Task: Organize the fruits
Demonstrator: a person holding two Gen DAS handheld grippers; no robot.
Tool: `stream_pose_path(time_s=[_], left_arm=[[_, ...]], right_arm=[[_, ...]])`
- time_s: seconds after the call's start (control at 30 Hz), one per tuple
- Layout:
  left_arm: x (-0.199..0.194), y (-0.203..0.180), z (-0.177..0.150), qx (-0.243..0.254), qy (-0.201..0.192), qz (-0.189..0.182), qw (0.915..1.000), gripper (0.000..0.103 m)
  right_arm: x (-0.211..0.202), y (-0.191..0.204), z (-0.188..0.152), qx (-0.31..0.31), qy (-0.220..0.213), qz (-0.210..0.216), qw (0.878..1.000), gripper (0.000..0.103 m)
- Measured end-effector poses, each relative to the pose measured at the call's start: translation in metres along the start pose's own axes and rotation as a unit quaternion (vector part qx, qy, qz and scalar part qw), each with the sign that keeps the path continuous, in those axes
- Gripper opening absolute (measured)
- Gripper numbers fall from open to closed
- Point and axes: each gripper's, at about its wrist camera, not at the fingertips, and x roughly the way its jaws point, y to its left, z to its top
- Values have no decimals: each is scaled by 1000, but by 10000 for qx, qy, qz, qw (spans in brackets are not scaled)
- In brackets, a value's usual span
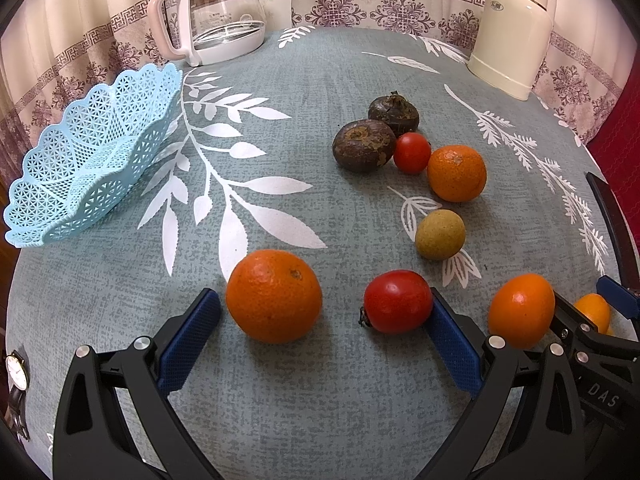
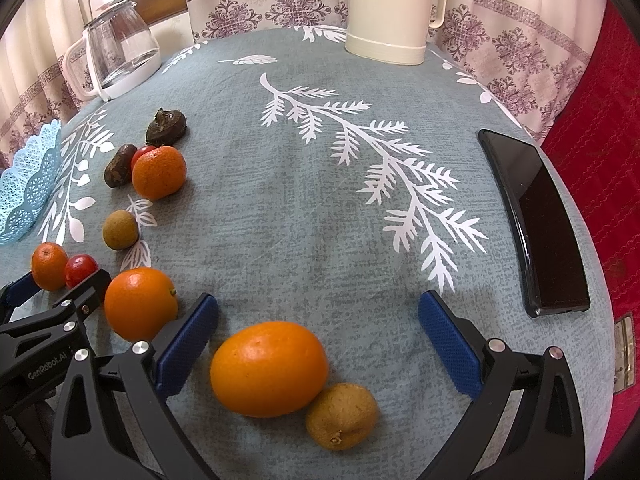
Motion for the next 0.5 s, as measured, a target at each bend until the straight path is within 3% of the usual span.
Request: stream_pose_path(time_s=[0.27,0.5], left_arm=[[-15,8,0,23,-59,-216,9997,101],[-52,27,0,36,-668,-149,9976,101]], right_arm=[[-18,-14,-4,173,-203,457,9986,98],[-59,-33,0,344,-985,699,9921,98]])
